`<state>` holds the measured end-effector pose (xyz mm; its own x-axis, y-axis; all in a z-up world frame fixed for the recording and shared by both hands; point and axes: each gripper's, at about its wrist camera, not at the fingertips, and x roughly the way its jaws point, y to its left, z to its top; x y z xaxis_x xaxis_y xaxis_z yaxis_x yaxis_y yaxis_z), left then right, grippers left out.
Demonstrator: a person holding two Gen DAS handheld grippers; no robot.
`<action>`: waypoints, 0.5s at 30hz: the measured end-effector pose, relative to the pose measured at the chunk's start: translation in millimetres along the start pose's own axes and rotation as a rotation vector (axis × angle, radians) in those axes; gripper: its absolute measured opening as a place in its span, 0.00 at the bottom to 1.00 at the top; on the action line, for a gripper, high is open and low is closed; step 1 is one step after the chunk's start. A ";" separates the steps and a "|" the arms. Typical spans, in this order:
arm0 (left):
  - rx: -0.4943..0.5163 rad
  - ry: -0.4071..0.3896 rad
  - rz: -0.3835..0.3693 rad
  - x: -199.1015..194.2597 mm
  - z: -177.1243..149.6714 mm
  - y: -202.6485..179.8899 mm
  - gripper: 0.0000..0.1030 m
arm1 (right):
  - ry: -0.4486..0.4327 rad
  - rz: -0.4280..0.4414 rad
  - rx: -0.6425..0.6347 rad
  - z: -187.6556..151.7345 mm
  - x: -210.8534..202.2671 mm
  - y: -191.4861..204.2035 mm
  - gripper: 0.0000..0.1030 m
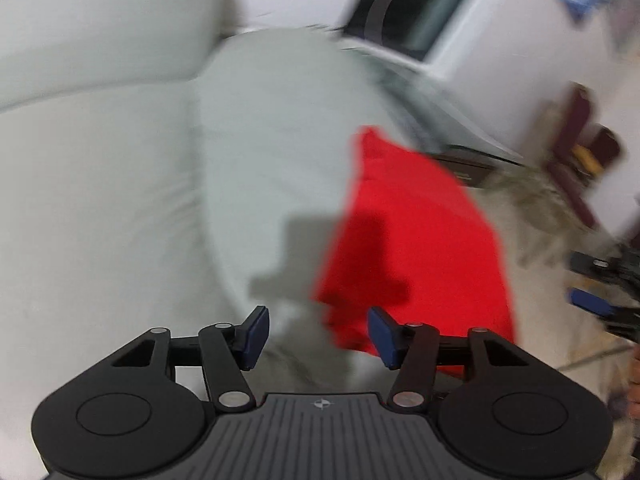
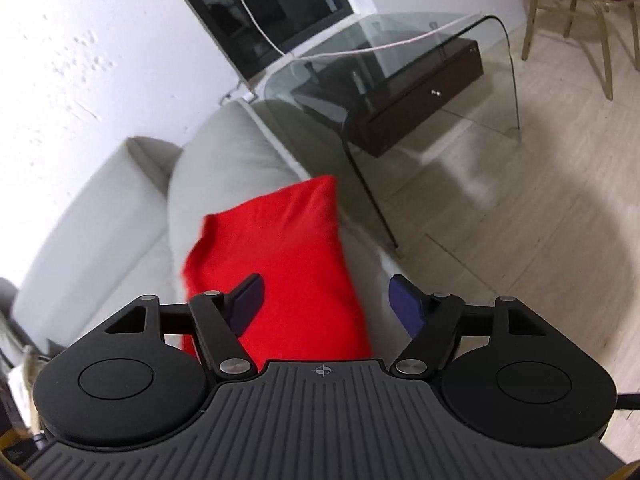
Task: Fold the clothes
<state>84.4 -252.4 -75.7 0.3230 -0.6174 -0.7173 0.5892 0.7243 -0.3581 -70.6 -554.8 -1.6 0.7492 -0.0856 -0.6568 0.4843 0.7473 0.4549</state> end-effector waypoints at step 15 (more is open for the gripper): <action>0.234 0.099 0.102 73.1 -17.6 -40.0 0.02 | 0.155 -0.272 -0.394 -74.8 59.5 40.4 0.21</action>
<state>71.4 -321.2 -124.3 0.3226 -0.5032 -0.8017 0.7162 0.6835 -0.1408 -40.3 -480.4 -67.2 0.5290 -0.2358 -0.8152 0.4231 0.9060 0.0126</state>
